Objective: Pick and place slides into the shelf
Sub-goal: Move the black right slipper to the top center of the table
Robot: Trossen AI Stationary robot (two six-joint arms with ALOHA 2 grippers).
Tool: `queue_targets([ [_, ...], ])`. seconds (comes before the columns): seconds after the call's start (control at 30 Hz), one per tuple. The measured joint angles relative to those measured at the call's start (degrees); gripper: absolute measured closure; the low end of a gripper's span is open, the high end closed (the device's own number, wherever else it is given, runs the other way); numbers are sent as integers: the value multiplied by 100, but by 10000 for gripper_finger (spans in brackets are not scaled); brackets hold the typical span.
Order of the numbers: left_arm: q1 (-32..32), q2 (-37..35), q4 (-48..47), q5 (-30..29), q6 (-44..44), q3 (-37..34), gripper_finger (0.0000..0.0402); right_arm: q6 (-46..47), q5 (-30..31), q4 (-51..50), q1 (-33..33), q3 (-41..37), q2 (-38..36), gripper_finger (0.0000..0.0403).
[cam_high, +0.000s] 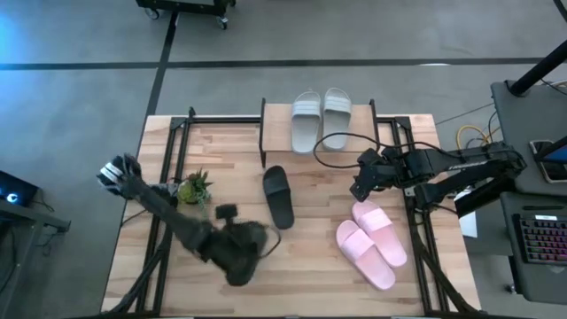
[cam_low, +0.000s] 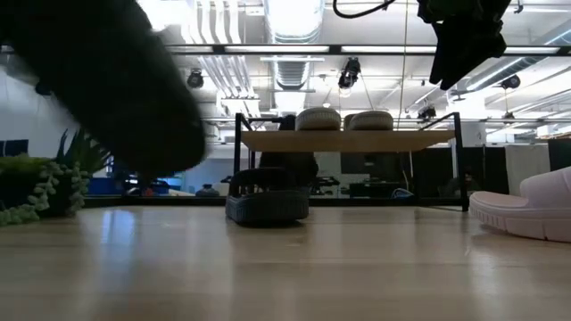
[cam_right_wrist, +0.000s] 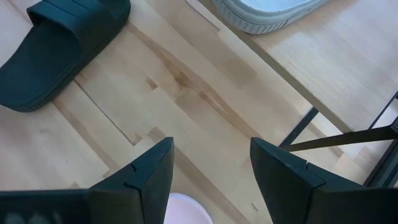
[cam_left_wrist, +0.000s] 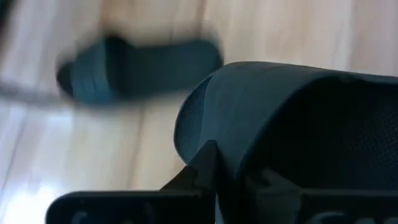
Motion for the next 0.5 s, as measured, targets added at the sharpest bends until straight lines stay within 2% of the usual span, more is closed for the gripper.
queue_targets([
  [0.13,868,-200,1448,-31,1610,-16,399,0,0,4,0,0,0,200],
  [0.23,1580,11,2245,305,2496,-20,400,0,0,2,0,0,0,200],
  [0.33,2134,431,2735,559,2835,-22,400,0,0,-10,1,0,0,199],
  [0.5,2717,1114,3096,528,2847,404,400,2,0,-29,2,0,0,200],
])
